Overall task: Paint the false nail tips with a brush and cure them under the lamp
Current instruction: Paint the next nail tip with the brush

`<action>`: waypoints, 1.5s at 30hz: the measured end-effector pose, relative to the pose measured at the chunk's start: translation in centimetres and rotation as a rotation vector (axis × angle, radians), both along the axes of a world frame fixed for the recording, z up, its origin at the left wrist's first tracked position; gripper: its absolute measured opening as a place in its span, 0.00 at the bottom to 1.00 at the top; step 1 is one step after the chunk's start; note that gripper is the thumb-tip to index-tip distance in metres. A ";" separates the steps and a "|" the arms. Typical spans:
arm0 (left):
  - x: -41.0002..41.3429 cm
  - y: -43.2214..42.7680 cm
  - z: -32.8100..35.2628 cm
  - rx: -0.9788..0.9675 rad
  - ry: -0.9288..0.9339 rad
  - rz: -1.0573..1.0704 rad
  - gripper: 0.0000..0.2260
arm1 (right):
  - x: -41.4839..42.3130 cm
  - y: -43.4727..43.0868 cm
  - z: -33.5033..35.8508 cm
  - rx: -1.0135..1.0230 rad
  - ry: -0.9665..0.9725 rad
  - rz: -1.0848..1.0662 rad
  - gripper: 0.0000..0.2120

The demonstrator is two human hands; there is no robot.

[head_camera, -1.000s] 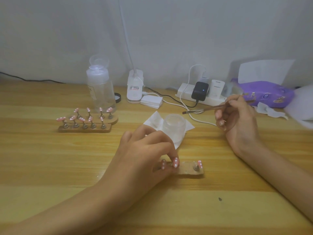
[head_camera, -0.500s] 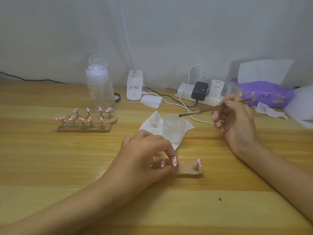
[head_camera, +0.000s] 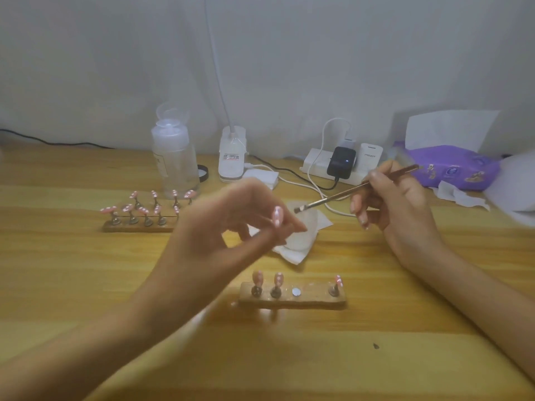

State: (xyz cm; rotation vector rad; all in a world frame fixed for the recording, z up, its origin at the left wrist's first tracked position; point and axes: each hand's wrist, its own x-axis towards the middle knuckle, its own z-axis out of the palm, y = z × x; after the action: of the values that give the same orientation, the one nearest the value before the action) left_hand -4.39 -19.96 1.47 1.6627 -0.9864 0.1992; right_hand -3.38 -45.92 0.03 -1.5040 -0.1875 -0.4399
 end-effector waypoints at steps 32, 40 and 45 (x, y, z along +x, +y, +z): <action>5.6 -1.4 -2.8 -0.090 0.486 0.137 0.05 | 0.0 0.6 -0.1 -0.141 0.021 -0.041 0.09; 5.4 -1.4 -2.8 -0.141 0.436 0.112 0.07 | 0.0 0.4 -1.1 0.130 0.073 -0.103 0.12; 5.7 -1.6 -2.8 -0.014 0.282 0.255 0.08 | 0.1 0.4 -1.2 0.223 0.097 -0.077 0.11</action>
State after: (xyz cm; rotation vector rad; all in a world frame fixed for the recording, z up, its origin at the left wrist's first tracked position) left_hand 1.34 -21.54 -1.38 1.7448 -0.5611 0.1354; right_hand -3.31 -45.53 -1.16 -1.3127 -0.0032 -0.4336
